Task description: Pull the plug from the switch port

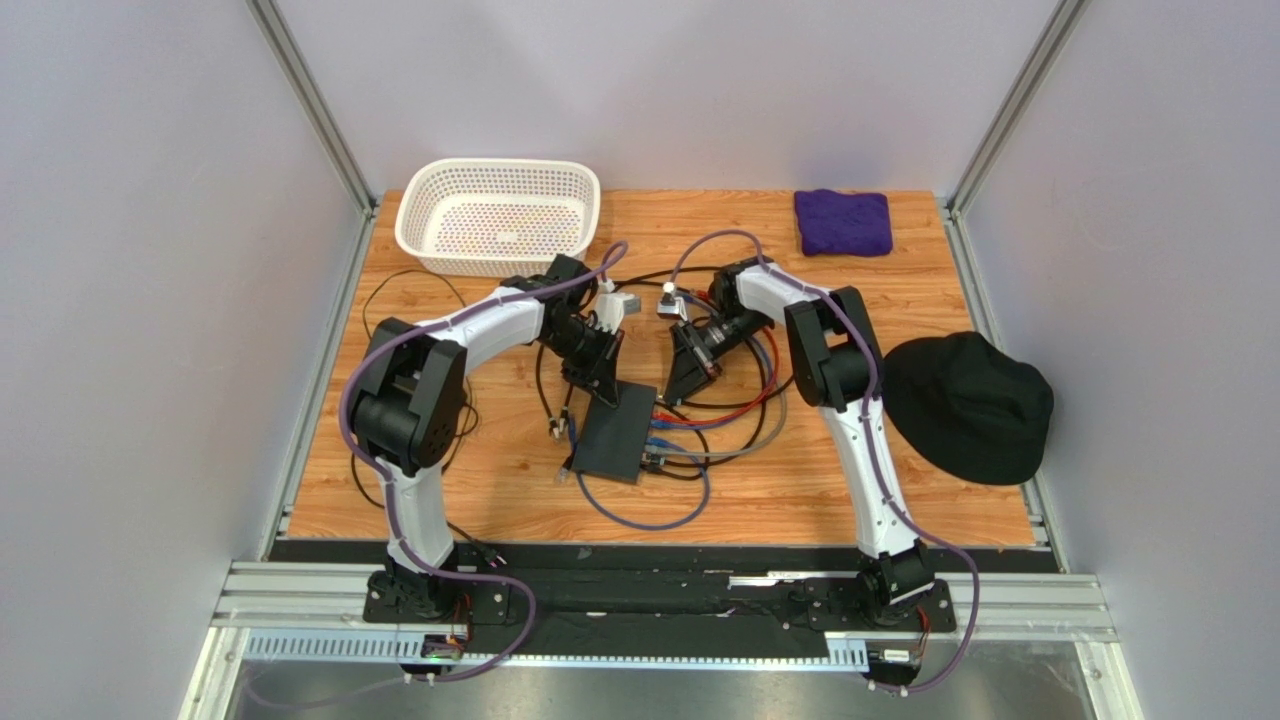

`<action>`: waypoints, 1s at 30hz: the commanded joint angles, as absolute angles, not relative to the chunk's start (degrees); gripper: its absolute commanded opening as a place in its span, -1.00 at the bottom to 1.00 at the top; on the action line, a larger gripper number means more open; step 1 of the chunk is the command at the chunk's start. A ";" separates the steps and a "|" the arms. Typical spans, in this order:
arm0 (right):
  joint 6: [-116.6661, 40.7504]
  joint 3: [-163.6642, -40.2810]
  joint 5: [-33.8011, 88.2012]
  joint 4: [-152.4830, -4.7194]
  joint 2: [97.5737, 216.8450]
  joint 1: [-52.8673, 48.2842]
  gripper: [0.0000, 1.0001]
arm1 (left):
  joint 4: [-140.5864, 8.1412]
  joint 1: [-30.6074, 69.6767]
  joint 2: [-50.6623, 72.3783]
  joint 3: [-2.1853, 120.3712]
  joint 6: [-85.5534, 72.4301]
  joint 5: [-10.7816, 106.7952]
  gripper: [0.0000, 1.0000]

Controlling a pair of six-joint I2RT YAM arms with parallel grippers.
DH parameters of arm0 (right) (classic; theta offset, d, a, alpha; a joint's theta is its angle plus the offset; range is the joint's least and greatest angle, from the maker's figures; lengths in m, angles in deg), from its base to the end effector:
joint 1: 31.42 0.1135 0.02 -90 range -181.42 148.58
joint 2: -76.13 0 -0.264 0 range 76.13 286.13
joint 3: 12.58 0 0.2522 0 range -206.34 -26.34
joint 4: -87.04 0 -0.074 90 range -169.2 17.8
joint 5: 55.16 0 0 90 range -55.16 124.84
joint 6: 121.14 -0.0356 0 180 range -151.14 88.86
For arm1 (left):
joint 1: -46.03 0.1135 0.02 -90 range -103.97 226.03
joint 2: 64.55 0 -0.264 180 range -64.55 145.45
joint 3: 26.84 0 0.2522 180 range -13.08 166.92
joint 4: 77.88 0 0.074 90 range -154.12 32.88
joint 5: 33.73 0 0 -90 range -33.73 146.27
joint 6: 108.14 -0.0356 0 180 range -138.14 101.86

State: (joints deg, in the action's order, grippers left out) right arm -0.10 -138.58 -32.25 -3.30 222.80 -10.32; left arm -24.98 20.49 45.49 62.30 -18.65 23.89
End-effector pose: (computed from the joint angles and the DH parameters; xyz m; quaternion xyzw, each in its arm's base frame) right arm 0.4043 0.1912 0.0871 0.2729 -0.7798 -0.5546 0.0994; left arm 0.3302 -0.1789 0.1716 0.2526 0.9174 -0.2988 0.0723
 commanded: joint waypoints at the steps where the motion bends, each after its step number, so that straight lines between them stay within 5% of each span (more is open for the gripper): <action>1: 5.32 -136.20 -24.06 0.52 217.30 -11.64 -1.00 | -26.06 20.02 48.92 58.12 -23.59 37.28 -1.00; 11: 8.87 -152.96 -21.59 9.06 213.50 -20.59 -1.00 | -25.01 20.02 44.70 59.96 -22.53 36.76 -1.00; 25: -13.21 -154.21 2.58 -23.56 211.83 -29.93 -0.98 | -25.53 20.02 40.49 61.46 -24.55 35.88 -1.00; 30: -15.67 -155.54 4.34 -26.64 213.85 -27.82 -0.10 | -25.10 20.02 38.12 59.52 -25.70 35.35 -1.00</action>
State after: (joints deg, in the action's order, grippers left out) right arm -11.68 -152.20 -0.12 -20.74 212.72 -30.36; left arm -25.75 19.82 41.67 61.38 -22.70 33.48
